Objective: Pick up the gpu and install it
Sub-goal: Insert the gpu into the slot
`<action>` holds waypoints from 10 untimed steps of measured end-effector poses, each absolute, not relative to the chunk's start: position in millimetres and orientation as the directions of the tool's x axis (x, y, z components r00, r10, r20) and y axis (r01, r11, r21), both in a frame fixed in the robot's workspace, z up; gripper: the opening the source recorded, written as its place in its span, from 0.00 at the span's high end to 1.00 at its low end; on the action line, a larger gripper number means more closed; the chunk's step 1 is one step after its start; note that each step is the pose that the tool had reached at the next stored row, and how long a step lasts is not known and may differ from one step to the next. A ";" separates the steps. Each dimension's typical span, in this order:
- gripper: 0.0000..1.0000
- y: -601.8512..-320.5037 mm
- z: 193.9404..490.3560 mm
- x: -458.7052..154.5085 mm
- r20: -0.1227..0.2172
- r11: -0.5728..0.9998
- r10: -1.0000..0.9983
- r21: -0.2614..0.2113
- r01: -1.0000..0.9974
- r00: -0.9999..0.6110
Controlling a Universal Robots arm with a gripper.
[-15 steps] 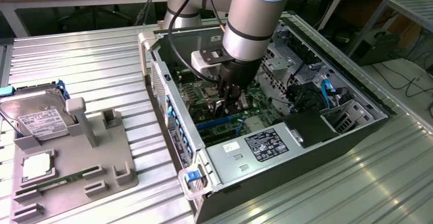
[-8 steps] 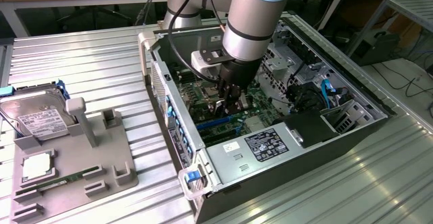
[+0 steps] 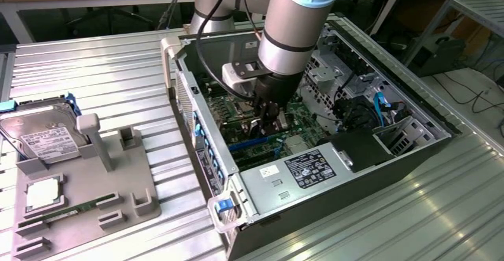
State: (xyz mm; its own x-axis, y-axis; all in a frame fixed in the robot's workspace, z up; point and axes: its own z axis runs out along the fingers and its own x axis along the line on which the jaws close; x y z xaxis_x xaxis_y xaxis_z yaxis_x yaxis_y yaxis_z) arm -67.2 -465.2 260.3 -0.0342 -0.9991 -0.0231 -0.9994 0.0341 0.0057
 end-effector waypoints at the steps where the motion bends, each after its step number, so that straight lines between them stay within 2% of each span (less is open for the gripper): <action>1: 0.72 -464.7 260.2 -67.6 -0.023 0.034 -0.999 0.006 -0.999 -0.034; 10: 0.72 -458.9 259.7 -72.2 -0.022 0.028 -0.999 0.006 -1.000 -0.028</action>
State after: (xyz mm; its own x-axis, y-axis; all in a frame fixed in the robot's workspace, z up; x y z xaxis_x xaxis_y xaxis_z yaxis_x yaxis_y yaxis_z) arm -72.2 -458.9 259.7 -0.0281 -0.9994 -0.0224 -0.9996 0.0280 0.0057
